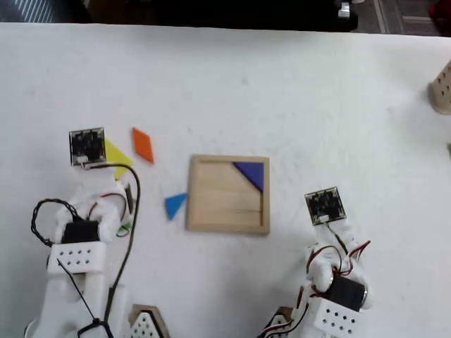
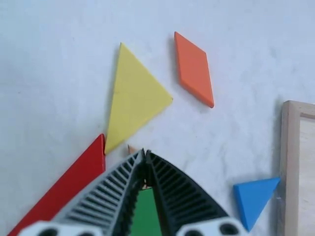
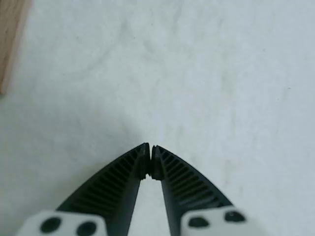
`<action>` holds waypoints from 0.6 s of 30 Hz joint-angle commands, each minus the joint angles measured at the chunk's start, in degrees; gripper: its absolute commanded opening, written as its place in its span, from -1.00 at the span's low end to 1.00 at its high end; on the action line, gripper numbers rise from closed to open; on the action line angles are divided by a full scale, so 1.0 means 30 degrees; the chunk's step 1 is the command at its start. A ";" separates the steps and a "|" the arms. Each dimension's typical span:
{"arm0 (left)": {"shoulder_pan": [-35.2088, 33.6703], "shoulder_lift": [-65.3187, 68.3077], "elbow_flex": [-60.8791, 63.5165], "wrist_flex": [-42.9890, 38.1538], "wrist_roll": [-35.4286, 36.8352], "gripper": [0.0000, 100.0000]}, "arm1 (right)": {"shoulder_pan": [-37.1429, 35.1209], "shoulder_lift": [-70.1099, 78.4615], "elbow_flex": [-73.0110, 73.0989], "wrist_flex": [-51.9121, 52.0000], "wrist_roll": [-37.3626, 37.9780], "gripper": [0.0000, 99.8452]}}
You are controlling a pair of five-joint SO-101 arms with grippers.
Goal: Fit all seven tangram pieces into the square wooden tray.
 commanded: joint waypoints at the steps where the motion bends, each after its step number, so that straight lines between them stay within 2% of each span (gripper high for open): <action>1: 0.0103 -0.0308 -0.0117 -0.0674 -0.0234 -0.95 | -0.0015 -0.0015 0.0176 0.0132 0.0088 -0.96; 7: -0.0044 -0.0396 -0.0117 -0.0557 -0.0234 -0.95 | -0.0015 -0.0015 0.0176 0.0132 0.0088 -0.96; 14: -0.2564 -0.0425 -0.0821 -0.0381 -0.0205 -0.94 | -0.0015 -0.0015 0.0176 0.0132 0.0088 -0.96; 16: -0.3473 -0.0425 -0.1641 0.0762 -0.0205 -0.93 | -0.0015 -0.0015 0.0176 0.0132 0.0088 -0.96; 18: -0.4322 -0.0396 -0.2315 0.1905 -0.0205 -0.83 | -0.0015 -0.0015 0.0176 0.0132 0.0088 -0.96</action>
